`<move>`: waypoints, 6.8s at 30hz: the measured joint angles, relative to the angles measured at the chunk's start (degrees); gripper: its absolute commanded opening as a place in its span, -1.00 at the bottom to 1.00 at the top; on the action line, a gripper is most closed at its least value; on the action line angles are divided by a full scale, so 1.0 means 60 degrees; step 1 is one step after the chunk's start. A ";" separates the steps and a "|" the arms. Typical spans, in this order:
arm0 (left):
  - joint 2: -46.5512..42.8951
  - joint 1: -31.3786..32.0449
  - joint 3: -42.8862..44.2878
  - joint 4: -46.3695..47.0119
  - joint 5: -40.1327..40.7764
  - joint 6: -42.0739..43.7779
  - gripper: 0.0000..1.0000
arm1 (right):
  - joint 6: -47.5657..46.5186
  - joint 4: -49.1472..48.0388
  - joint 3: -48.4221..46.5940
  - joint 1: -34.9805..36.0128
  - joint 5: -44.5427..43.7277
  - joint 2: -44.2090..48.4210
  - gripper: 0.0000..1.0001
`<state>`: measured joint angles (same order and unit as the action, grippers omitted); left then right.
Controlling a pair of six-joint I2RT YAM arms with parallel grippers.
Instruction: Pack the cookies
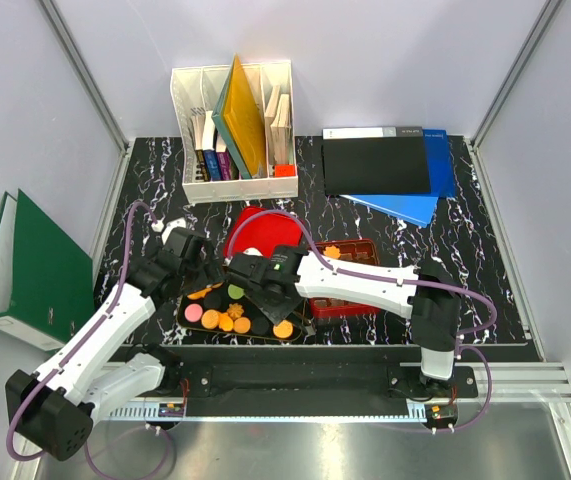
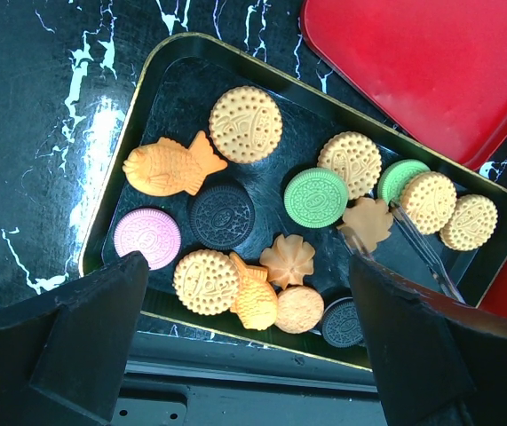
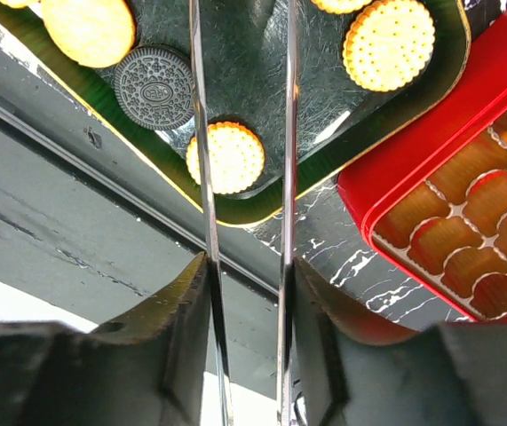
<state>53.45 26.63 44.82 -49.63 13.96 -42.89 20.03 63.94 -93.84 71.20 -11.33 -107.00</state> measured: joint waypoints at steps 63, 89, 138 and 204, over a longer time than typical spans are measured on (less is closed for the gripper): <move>0.0382 0.0000 -0.0372 0.0514 -0.0787 0.0106 0.95 | 0.2422 -0.0011 0.3796 -0.5523 -0.0947 0.4739 -0.49; 0.0623 0.0000 -0.0364 0.0514 -0.0787 0.0178 0.95 | 0.2200 0.0113 0.2743 -0.5788 -0.0954 0.5482 -0.49; 0.0466 0.0000 -0.0474 0.0539 -0.0867 0.0058 0.95 | 0.2044 -0.1617 0.3628 -0.5632 0.1847 0.4149 -0.94; -0.0211 -0.1785 0.0503 -0.0601 -0.0608 0.0106 0.98 | -0.0634 -0.1479 -0.0444 -0.0783 0.1031 -0.0178 0.10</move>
<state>52.18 15.92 47.83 -53.23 10.31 -42.26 16.23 55.07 -96.51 66.50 -5.15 -108.07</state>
